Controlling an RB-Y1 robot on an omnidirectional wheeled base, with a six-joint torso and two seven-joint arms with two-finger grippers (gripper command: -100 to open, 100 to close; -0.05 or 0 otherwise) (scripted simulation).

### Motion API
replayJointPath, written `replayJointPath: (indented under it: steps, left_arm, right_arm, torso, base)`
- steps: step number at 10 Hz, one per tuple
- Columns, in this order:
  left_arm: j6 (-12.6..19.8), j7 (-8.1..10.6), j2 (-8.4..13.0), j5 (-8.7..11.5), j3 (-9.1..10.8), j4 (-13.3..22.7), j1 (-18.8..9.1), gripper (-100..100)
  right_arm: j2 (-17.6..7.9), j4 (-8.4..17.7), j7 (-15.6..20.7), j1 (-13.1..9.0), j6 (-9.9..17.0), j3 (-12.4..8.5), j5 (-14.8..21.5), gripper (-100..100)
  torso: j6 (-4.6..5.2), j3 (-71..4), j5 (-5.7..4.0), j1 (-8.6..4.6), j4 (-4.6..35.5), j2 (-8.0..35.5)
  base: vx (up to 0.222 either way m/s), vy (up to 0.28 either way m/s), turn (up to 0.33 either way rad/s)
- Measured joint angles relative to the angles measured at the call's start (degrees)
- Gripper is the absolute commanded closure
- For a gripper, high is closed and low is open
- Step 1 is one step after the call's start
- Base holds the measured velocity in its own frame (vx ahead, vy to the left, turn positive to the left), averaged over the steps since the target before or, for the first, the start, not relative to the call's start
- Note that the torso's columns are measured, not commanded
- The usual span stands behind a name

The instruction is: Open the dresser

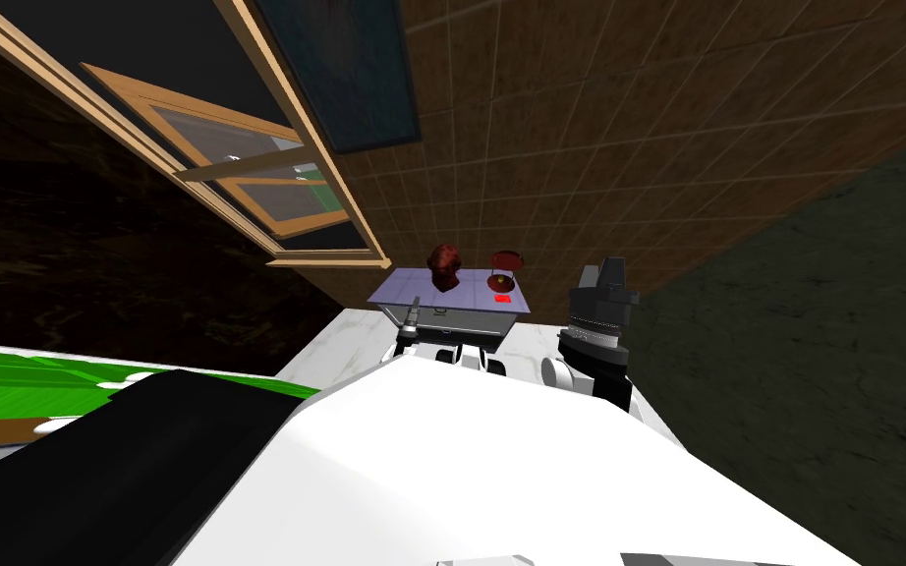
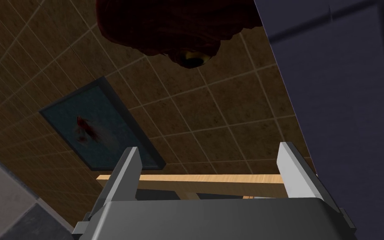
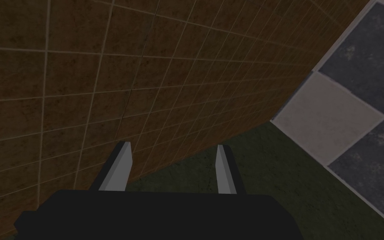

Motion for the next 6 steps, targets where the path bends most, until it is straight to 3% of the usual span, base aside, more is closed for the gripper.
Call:
replayJointPath:
  steps: [1, 3, 6]
  left_arm:
    - [-1.2, -0.09, -0.1, 0.1, 0.24, 2.0, -1.1, -100]
    - [-1.6, 0.19, -0.1, 0.0, 0.17, 2.2, -0.2, -100]
    - [-2.6, -0.21, -0.4, 0.0, 0.47, 5.8, -2.1, -100]
  right_arm:
    - [0.0, 0.0, 0.0, 0.0, 0.0, 0.0, 0.0, 0]
    - [0.0, 0.0, 0.0, 0.0, 0.0, 0.0, 0.0, 0]
    - [0.0, 0.0, 0.0, 0.0, 0.0, 0.0, 0.0, 0]
  torso:
    - [0.07, 0.0, 0.07, -0.03, -0.1, -0.1]
    - [0.01, 0.0, 0.10, 0.04, -0.1, 0.0]
    - [0.17, -0.1, 0.13, -0.14, -0.2, -0.2]
  base:
    - [0.006, -0.023, 0.004]
    - [-0.005, -0.008, 0.005]
    - [0.004, -0.023, 0.026]
